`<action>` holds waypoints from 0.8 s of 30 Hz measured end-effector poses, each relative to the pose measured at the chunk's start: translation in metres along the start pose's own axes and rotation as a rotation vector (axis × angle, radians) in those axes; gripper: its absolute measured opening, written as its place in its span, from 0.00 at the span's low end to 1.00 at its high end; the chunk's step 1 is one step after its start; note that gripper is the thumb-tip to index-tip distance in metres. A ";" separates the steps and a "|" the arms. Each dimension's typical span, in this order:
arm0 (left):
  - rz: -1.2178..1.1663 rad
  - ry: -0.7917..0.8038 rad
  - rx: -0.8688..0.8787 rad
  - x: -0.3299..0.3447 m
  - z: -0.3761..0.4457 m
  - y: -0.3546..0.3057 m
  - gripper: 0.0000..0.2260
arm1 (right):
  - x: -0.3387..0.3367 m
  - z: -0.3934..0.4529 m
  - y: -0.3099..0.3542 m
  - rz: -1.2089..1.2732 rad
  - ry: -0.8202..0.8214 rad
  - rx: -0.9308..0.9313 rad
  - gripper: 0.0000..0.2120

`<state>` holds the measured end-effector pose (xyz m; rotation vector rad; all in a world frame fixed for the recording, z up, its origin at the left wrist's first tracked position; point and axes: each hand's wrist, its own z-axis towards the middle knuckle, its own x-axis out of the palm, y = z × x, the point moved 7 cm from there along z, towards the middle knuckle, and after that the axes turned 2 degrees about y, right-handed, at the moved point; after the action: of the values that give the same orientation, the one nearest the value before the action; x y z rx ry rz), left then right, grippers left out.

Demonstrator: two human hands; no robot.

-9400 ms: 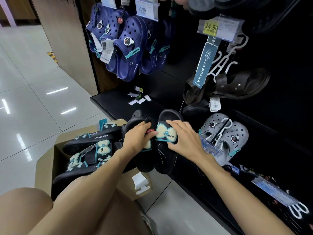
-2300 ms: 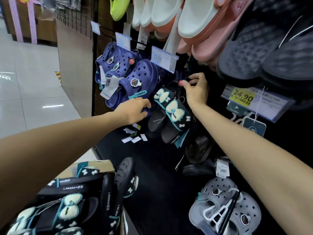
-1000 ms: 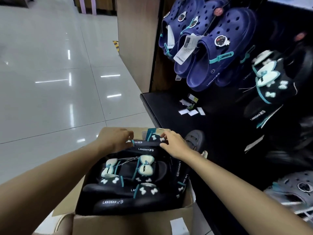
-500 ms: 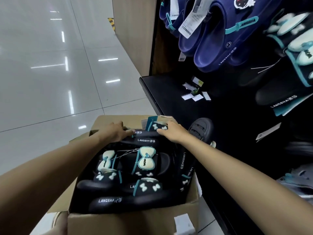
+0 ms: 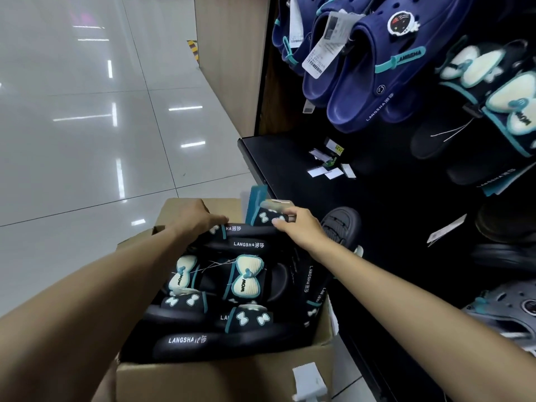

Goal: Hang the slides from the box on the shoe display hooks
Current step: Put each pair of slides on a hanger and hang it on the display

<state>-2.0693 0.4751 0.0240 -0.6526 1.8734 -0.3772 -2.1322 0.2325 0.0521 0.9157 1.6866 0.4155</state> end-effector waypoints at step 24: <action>-0.122 -0.482 0.266 -0.084 -0.141 -0.062 0.16 | -0.040 -0.119 0.050 0.439 -0.264 0.159 0.34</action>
<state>-2.1593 0.4695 0.1745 -0.6135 1.3033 -0.4901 -2.2217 0.2558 0.1508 1.4031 1.2873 0.4321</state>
